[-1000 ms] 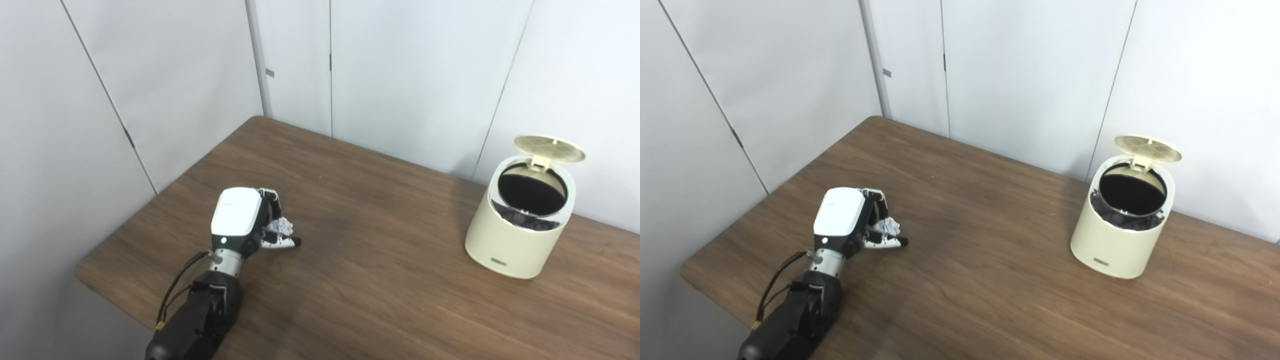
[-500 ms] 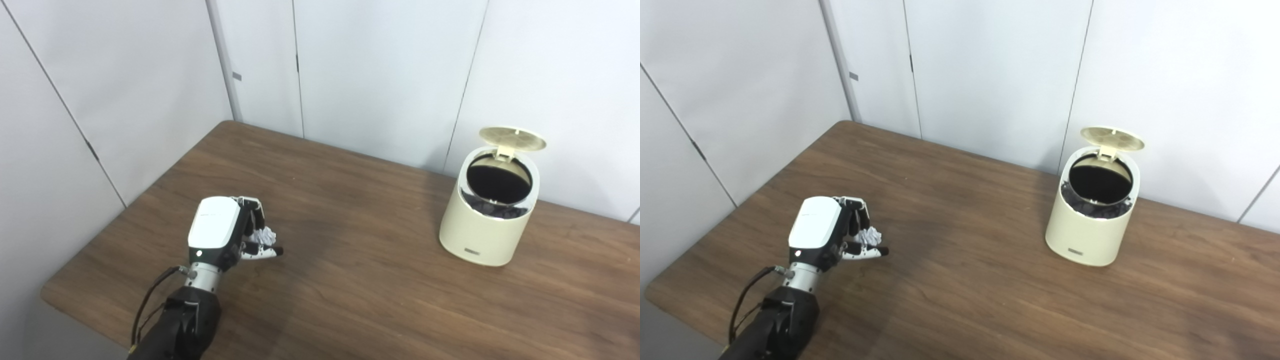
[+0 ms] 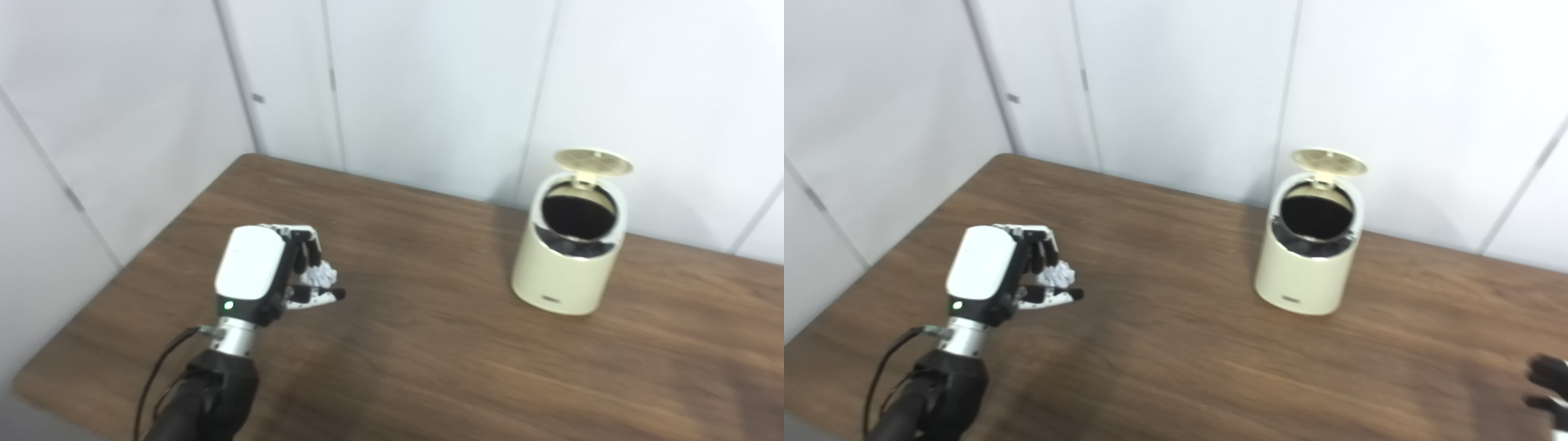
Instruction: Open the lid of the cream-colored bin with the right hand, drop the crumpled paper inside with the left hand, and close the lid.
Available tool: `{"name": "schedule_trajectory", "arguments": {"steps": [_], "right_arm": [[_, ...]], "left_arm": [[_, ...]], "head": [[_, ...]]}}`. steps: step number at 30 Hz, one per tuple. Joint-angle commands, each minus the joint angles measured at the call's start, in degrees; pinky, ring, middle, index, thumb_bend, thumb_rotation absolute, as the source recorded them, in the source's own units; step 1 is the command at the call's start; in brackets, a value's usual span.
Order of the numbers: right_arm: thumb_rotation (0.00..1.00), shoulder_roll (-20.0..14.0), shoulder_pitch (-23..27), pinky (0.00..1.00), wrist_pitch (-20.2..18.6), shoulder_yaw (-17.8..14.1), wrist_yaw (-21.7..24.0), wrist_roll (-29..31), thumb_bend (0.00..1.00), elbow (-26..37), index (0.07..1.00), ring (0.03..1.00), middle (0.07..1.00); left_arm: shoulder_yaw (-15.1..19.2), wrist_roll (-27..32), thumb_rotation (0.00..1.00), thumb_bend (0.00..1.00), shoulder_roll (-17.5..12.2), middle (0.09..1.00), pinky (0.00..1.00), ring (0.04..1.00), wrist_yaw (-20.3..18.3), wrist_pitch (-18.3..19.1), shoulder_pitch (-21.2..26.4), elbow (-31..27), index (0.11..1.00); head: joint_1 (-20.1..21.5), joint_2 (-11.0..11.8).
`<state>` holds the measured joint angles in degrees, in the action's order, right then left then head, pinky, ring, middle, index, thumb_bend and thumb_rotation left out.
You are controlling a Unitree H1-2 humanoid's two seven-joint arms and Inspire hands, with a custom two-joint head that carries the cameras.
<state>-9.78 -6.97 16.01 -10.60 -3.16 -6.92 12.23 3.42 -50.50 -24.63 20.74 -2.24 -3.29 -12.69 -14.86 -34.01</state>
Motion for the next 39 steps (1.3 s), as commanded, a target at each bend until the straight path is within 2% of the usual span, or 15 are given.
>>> {"name": "schedule_trajectory", "arguments": {"steps": [1,3,7,9,10,15,20,21,22,24,32,39], "right_arm": [[0.89,0.60,0.69,0.59,2.07,0.36,-0.79,-1.20,0.35,2.97,0.709,0.714,0.719],[0.91,1.36,0.48,0.62,1.30,0.79,-0.97,-2.00,0.33,3.90,0.719,0.726,0.727],[0.96,2.51,0.27,0.69,0.35,1.11,-1.45,-3.87,0.28,4.72,0.738,0.760,0.758],[0.96,3.12,0.27,0.68,0.12,1.13,-1.74,-4.47,0.21,4.62,0.739,0.758,0.759],[0.95,3.45,0.27,0.67,-0.07,1.16,-1.80,-4.35,0.17,4.65,0.737,0.750,0.755],[0.83,4.03,0.34,0.62,1.05,1.53,-2.36,-5.48,0.10,3.91,0.708,0.715,0.728],[0.76,4.49,0.46,0.60,1.48,2.37,-2.60,-6.52,0.11,3.54,0.701,0.697,0.714],[0.76,4.64,0.42,0.60,1.24,2.50,-2.75,-7.12,0.12,3.53,0.701,0.694,0.711],[0.76,4.76,0.37,0.61,1.11,2.62,-2.90,-7.70,0.13,3.53,0.703,0.697,0.710],[0.77,5.01,0.27,0.60,1.52,2.92,-3.10,-7.99,0.14,3.32,0.702,0.698,0.710],[0.78,5.94,-0.25,0.63,0.87,3.68,-3.59,-8.67,0.17,4.14,0.713,0.714,0.720],[0.79,6.37,-0.81,0.66,-0.16,4.64,-3.07,-8.38,0.19,5.11,0.725,0.735,0.733]], "left_arm": [[1.52,1.38,0.00,0.79,-1.22,0.216,0.11,0.154,1.90,-2.30,1.49,-2.24,0.268],[1.87,2.04,0.00,0.78,-1.10,0.225,0.12,0.161,2.51,-4.33,1.93,-1.99,0.292],[1.56,1.67,0.00,0.76,-0.30,0.207,0.11,0.144,2.83,-6.44,3.29,-1.91,0.267],[1.15,2.71,0.00,0.76,0.31,0.209,0.11,0.144,2.19,-7.58,4.14,-2.03,0.268],[0.95,3.11,0.00,0.76,0.65,0.216,0.11,0.149,1.91,-7.99,4.53,-2.24,0.275],[-1.48,2.39,0.00,0.71,4.36,0.215,0.10,0.144,-1.49,-6.79,7.62,-6.45,0.275],[-3.25,2.91,0.00,0.73,7.74,0.210,0.10,0.138,-3.95,-6.99,10.76,-7.40,0.268],[-3.60,2.78,0.02,0.62,8.47,0.213,0.10,0.140,-3.88,-7.21,11.45,-7.19,0.367],[-3.88,2.61,0.03,0.56,9.11,0.218,0.10,0.144,-3.80,-7.37,12.07,-6.97,0.428],[-4.43,2.22,0.04,0.53,10.10,0.224,0.11,0.149,-3.64,-7.67,13.28,-6.40,0.460],[-6.18,0.36,0.04,0.51,12.94,0.223,0.11,0.147,-3.34,-8.01,17.36,-4.07,0.471],[-7.63,-1.05,0.05,0.52,15.43,0.217,0.10,0.142,-1.08,-8.72,19.97,-0.48,0.471]], "head": [[1.29,0.09],[3.02,0.20],[4.88,0.09],[6.22,-0.02],[6.31,0.09],[7.79,0.15],[9.44,0.75],[9.57,0.78],[9.69,0.92],[10.32,0.96],[12.01,0.45],[14.11,0.55]]}}
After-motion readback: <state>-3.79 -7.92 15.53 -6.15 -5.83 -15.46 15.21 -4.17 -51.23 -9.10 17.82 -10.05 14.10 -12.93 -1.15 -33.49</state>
